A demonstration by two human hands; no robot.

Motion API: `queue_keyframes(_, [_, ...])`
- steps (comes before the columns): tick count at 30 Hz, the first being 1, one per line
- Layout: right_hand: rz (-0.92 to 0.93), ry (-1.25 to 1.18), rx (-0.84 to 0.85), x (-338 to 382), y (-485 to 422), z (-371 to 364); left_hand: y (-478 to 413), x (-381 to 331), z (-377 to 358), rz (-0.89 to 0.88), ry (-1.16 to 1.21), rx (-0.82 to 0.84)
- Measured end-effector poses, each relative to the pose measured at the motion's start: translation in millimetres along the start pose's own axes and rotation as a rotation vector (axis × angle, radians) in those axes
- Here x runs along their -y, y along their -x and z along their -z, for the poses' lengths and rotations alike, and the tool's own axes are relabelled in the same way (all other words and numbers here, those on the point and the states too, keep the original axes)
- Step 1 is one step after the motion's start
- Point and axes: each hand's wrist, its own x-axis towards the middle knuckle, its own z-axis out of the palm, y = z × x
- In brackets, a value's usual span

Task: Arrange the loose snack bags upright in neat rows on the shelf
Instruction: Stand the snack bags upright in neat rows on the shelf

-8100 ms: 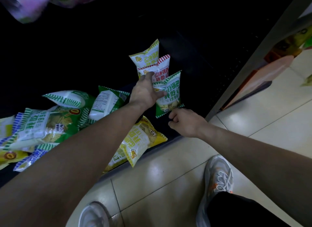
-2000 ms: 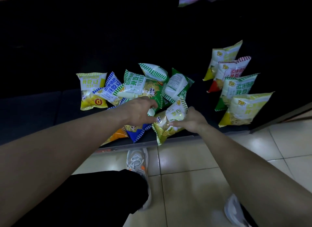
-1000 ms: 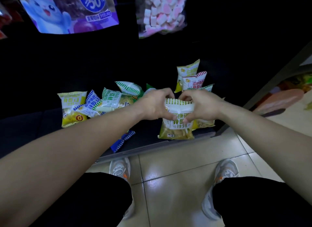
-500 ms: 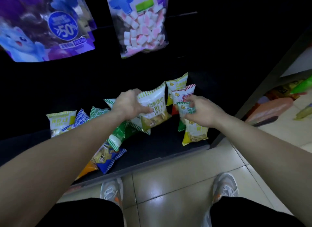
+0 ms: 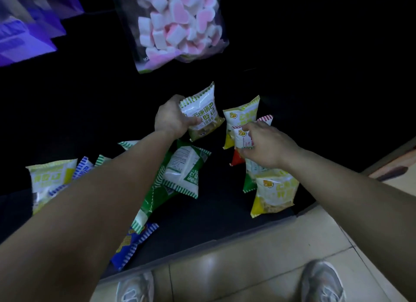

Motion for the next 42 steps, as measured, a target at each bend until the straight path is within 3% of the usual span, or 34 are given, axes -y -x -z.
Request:
queue_keyframes(5, [0.02, -0.03, -0.01, -4, -26, -13, -19, 17, -43, -0.105, -0.109, 0.012])
queue_keyframes(10, [0.023, -0.072, -0.012, -4, -38, -31, -39, 28, -67, -0.093, -0.24, 0.067])
queue_keyframes(23, [-0.001, -0.049, -0.01, 0, -37, -44, -49, 45, -77, -0.173, -0.234, 0.253])
queue_keyframes(30, [0.013, -0.023, -0.027, 6, -31, -47, -31, 43, -86, -0.12, -0.194, 0.08])
queue_keyframes(37, [0.0, -0.008, -0.021, 8, -27, -48, -26, 52, -73, -0.022, -0.108, 0.065])
queue_keyframes(42, [-0.039, 0.056, -0.056, 19, -24, -53, -13, 45, -86, -0.017, -0.041, -0.033])
